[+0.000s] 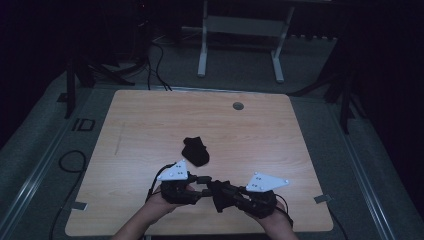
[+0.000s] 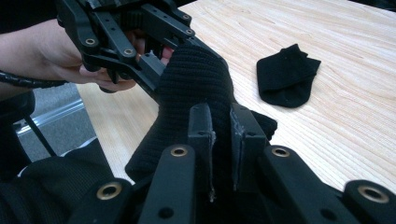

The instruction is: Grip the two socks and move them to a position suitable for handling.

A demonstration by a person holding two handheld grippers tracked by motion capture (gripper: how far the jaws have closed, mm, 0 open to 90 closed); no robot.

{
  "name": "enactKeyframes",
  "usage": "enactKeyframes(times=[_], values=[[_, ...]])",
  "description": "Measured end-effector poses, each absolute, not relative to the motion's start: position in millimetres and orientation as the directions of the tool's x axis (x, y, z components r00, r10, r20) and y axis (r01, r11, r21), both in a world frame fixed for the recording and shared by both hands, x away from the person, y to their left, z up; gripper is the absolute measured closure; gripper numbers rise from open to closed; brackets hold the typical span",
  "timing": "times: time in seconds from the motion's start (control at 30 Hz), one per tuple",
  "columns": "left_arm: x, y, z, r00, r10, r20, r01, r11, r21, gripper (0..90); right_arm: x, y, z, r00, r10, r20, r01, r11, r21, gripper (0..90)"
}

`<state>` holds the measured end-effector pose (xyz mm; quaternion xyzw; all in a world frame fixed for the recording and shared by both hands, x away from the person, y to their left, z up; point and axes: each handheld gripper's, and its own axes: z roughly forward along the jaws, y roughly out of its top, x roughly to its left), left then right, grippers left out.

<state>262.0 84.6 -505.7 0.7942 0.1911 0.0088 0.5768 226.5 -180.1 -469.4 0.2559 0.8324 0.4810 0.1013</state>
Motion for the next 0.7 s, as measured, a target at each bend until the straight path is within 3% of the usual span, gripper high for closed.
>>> enactKeyframes(times=[0.07, 0.1, 0.2, 0.53, 0.7], values=[[261, 84, -506, 0.93, 0.308, -0.202, 0.288, -0.266, 0.92, 57.2, 227, -179, -470, -0.851, 0.52, 0.074, 0.326, 0.412, 0.851, 80.3], [260, 84, -506, 0.932, 0.305, -0.197, 0.284, -0.272, 0.919, 67.0, 228, -179, -471, -0.849, 0.524, 0.071, 0.325, 0.412, 0.851, 80.3], [259, 84, -506, 0.924, 0.331, -0.191, 0.29, -0.284, 0.914, 84.3, 229, -181, -471, -0.841, 0.535, 0.077, 0.334, 0.403, 0.852, 80.2], [258, 92, -499, 0.906, 0.394, -0.154, 0.295, -0.329, 0.897, 86.6, 232, -191, -461, -0.826, 0.562, 0.052, 0.313, 0.38, 0.87, 81.4], [260, 110, -495, 0.894, 0.413, -0.176, 0.323, -0.319, 0.891, 86.6, 236, -211, -453, -0.796, 0.604, 0.045, 0.316, 0.351, 0.882, 82.1]])
